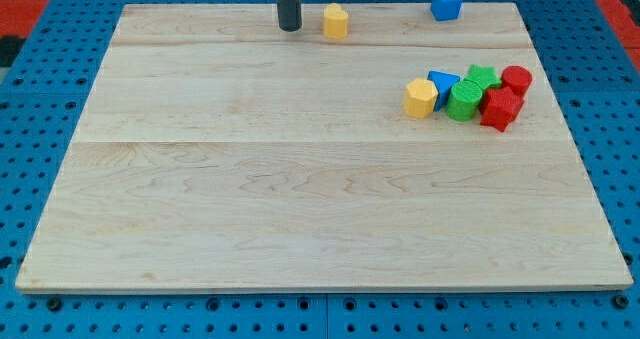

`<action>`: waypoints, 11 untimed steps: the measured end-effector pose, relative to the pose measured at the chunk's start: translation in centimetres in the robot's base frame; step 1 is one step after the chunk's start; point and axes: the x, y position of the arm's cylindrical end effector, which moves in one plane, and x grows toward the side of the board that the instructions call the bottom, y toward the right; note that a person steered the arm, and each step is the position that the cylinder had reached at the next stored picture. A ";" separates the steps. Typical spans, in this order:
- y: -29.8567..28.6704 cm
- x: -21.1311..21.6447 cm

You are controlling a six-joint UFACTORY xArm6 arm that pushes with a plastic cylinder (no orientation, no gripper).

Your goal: Slide the yellow heart to the blue cube

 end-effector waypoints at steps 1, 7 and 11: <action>2.6 0.0; 9.3 -3.9; 15.5 -4.0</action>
